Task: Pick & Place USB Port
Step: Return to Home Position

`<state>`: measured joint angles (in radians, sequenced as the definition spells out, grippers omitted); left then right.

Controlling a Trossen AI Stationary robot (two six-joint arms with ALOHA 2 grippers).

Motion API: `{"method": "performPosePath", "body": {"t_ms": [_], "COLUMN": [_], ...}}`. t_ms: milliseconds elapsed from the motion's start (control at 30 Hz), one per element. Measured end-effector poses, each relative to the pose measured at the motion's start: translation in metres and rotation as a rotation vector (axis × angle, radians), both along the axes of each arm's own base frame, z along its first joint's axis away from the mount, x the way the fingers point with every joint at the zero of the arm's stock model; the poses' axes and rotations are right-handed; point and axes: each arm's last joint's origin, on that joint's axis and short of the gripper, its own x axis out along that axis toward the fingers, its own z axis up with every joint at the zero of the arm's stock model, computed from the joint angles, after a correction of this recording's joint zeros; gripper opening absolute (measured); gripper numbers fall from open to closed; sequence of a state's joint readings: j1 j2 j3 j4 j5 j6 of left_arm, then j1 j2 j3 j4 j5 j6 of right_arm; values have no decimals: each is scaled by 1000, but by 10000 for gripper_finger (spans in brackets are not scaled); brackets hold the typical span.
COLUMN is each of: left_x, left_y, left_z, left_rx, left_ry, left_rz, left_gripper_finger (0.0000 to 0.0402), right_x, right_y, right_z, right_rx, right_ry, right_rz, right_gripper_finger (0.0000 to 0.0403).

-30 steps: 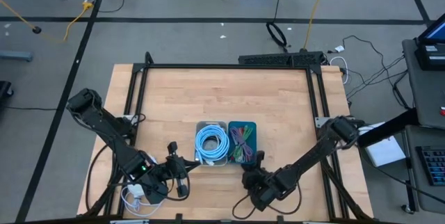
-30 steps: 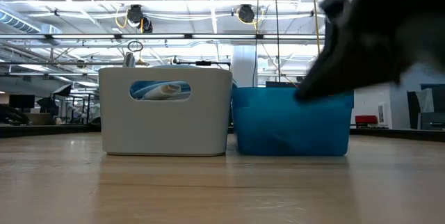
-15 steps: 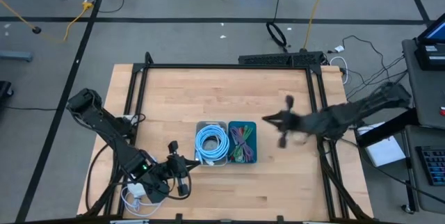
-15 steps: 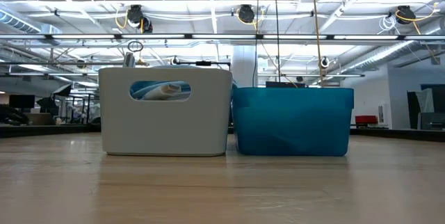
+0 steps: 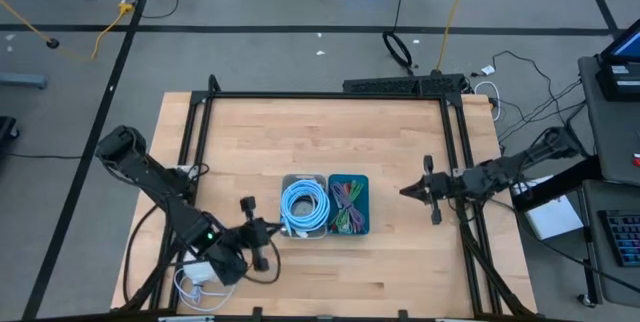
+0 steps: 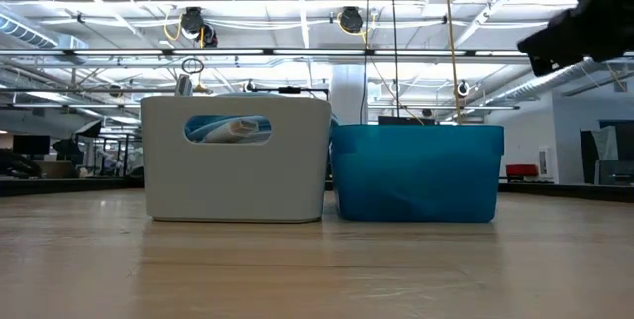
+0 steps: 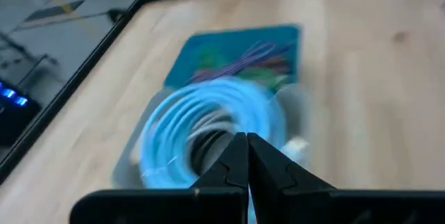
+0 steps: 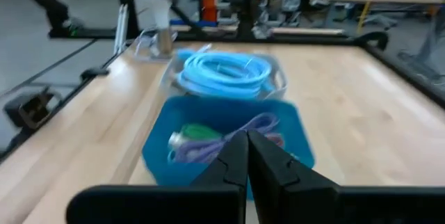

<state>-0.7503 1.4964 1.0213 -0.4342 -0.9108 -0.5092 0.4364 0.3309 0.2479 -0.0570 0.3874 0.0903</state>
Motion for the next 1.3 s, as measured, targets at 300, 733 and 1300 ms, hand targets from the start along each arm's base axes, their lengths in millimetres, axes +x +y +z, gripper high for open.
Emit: {"method": "performPosePath", "body": {"t_ms": [300,733,1300], "left_x": [-72,-120,-113], "left_y": [68,120,139], "left_z": [-41,-58,-67], "left_rx": [-266,-81,-97], "left_ry": [-363,-684,-645], "left_rz": [14,-64,142], "left_gripper_finger": [0,0,0], "right_x": [-3,-4,-16], "right_y": [9,7,-1], "right_z": [-1,-5,-14], "right_rx": [-50,-206,-180], "right_ry": [-30,5,81], "right_rz": [85,55,11], "right_gripper_finger": [0,0,0]}}
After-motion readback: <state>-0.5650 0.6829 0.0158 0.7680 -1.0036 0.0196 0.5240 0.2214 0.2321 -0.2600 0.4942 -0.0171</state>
